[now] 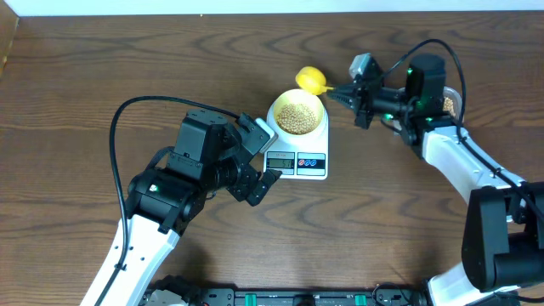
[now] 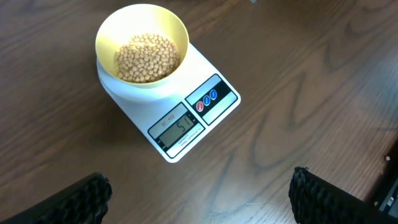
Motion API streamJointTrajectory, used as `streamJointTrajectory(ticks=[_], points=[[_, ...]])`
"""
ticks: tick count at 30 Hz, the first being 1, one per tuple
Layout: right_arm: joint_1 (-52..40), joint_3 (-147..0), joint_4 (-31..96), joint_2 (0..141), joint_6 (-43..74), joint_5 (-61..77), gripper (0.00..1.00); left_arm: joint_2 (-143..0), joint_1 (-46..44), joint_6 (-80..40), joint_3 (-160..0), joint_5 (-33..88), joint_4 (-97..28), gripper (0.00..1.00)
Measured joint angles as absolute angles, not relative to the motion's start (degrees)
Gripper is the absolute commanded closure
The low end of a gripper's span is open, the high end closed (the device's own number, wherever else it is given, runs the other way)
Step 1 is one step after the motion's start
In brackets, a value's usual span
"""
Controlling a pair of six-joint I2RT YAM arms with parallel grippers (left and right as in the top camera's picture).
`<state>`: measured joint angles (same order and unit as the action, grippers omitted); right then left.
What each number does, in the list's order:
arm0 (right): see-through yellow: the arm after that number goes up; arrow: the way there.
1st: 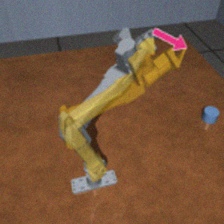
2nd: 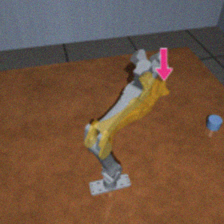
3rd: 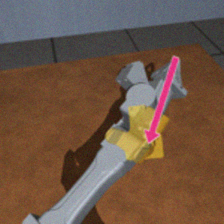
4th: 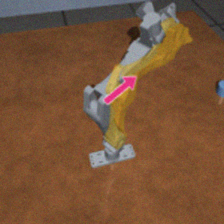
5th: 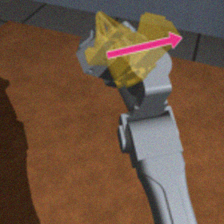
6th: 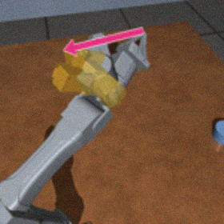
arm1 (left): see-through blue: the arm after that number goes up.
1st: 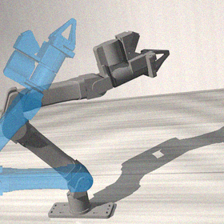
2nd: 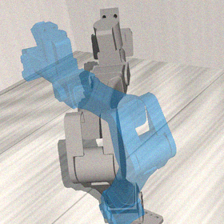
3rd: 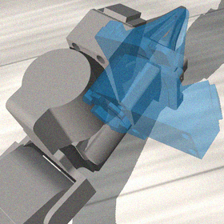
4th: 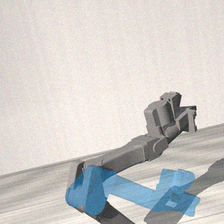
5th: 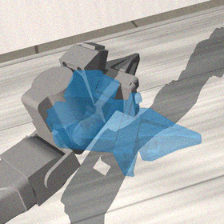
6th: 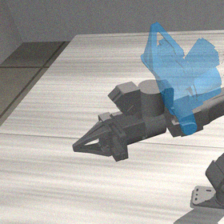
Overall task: Scoop item into bowl and weigh 50g on scale
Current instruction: 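Lift the scoop and carry it left over the yellow bowl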
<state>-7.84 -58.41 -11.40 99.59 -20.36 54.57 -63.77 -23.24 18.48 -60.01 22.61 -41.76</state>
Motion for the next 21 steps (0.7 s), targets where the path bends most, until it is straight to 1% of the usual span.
streamJointTrajectory(ticks=[21], points=[[-12.01,-58.41,-2.00,99.59,-23.55,44.91,0.99,-63.77,-23.24,18.48,-60.01,22.61,-41.76,0.06]])
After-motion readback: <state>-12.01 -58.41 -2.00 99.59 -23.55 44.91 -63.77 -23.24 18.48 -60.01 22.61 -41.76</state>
